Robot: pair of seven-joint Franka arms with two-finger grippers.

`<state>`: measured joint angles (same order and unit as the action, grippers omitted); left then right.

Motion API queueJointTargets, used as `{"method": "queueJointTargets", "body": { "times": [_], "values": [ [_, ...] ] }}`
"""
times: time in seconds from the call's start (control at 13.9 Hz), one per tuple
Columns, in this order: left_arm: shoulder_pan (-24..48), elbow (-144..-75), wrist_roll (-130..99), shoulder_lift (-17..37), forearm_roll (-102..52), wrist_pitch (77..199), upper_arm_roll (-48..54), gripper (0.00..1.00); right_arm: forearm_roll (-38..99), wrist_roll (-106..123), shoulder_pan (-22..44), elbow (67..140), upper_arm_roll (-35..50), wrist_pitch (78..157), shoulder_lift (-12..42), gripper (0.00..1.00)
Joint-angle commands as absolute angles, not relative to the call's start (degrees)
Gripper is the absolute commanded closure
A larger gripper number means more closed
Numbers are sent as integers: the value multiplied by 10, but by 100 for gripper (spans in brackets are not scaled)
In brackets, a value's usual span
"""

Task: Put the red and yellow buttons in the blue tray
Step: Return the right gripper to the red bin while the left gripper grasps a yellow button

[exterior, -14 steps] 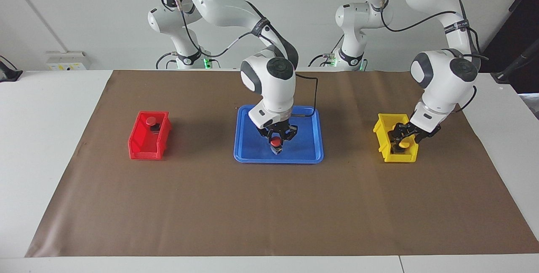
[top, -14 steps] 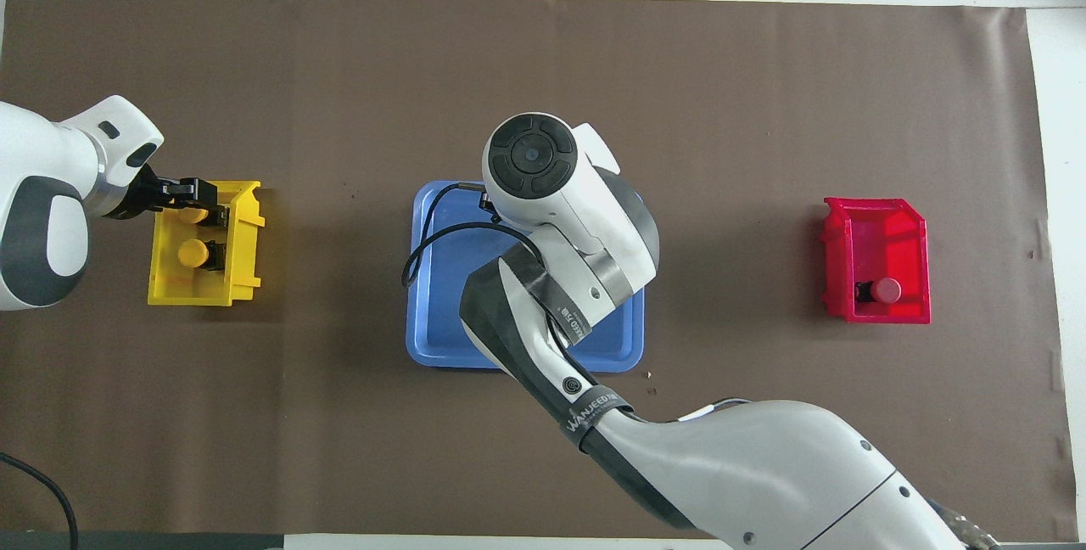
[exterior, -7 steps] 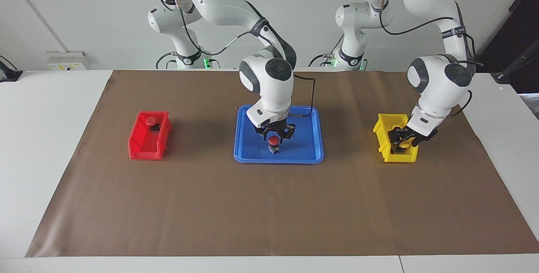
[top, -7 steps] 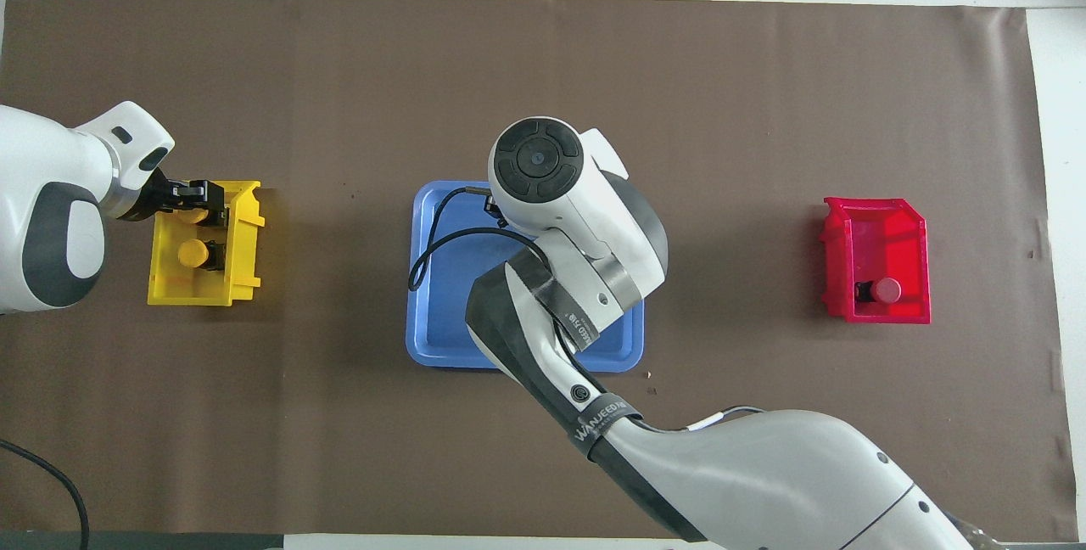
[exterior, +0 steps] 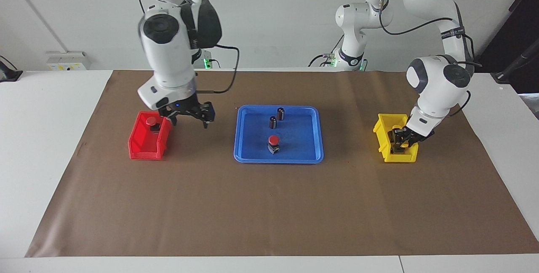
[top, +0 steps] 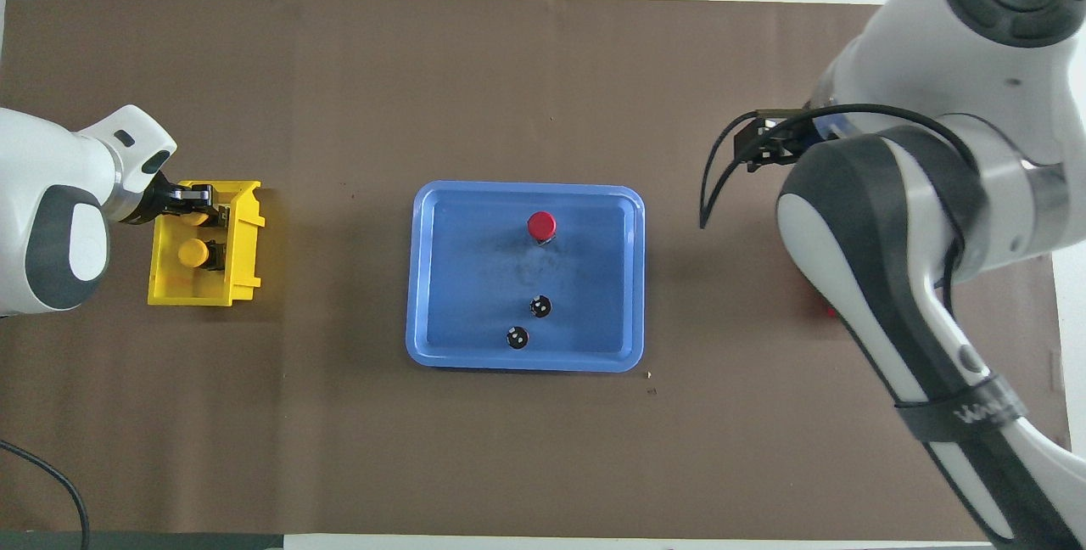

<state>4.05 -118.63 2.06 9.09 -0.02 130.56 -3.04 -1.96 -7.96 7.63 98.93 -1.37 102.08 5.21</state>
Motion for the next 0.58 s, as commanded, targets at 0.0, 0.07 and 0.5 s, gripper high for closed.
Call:
{"method": "queueJointTargets", "body": {
  "times": [0.0,0.07,0.5],
  "values": [
    [42,-1159,15,85,-9,1256,-31,94,0,71,-15,1186,-2,1115,-60,3],
    [41,-1123,15,85,-9,1209,-31,95,0,103,-36,1231,-3,1163,-75,7],
    [49,-898,-1,86,-17,969,-24,98,0,133,-65,1322,-4,1264,-69,19]
  ]
}}
